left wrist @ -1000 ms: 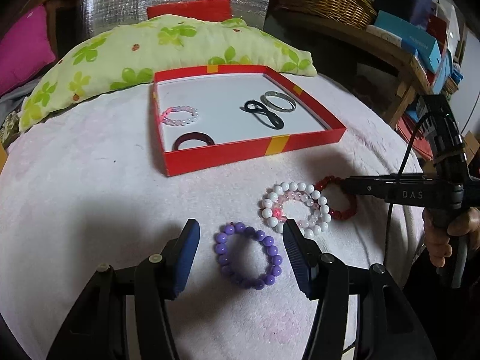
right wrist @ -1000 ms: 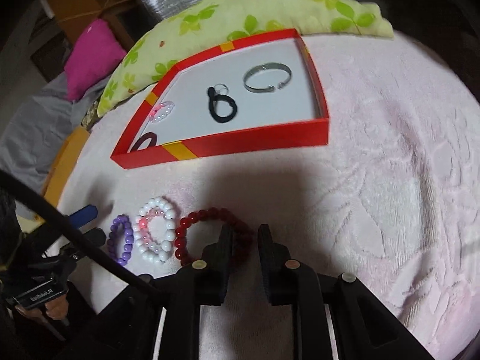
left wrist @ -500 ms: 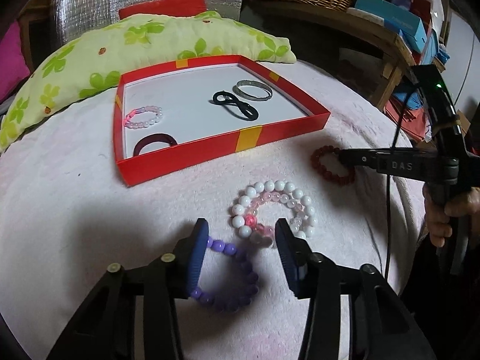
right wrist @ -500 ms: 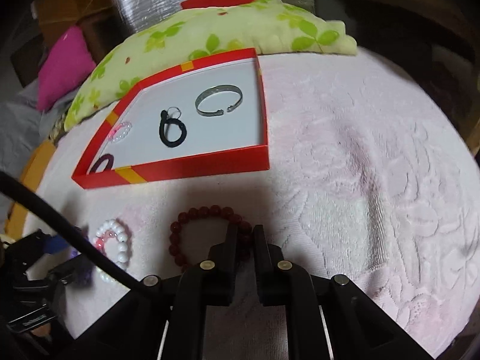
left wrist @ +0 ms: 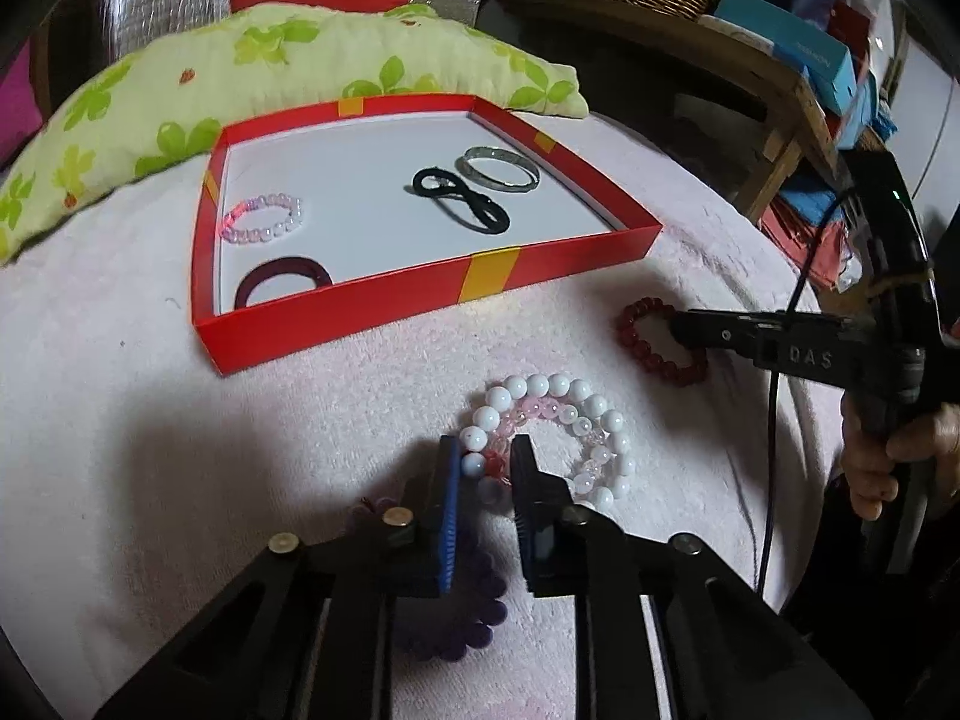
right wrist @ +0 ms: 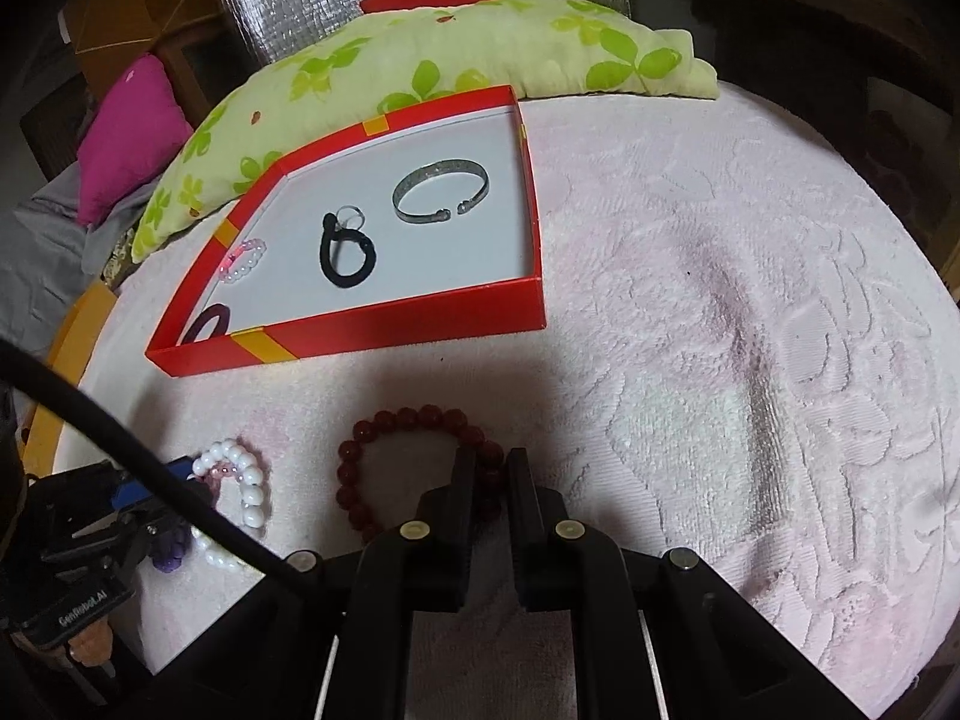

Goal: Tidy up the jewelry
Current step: 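Reach the left tool to the white-pink bead bracelets while the right tool approaches the red bead bracelet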

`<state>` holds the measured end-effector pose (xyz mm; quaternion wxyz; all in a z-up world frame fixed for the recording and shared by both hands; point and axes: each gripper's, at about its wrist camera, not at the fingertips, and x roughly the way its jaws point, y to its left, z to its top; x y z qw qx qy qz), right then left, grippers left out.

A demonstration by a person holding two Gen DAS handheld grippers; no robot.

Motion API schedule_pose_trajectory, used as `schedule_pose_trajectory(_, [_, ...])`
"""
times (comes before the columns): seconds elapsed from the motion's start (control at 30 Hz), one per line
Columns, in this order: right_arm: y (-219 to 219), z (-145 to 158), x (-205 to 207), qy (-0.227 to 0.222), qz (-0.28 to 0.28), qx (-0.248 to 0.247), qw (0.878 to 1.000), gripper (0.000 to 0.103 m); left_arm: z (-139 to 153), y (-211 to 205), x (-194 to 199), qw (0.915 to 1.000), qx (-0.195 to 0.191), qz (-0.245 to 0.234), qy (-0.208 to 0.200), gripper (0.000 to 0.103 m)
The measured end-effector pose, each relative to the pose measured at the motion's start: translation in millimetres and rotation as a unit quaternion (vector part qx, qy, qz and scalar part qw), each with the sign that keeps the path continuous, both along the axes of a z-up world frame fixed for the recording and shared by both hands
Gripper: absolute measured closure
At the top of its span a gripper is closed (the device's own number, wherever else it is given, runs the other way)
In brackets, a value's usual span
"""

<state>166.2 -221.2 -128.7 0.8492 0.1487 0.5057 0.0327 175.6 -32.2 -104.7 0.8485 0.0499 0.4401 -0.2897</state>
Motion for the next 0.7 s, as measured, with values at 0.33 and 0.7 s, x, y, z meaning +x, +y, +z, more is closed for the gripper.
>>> schedule_pose_trajectory(0.33, [-0.5,-1.6,1.5,-0.001,-0.001,0.003,1.0,0.092,19.1,9.1,-11.2,0.9987,-0.045,-0.007,-0.022,0.094])
schedule_pose_trajectory(0.7, [-0.1,-1.8,2.1,-0.003,0.0,0.0,1.0,0.091,7.0,-18.8,-27.2,0.9974,-0.037,-0.062,-0.007,0.094])
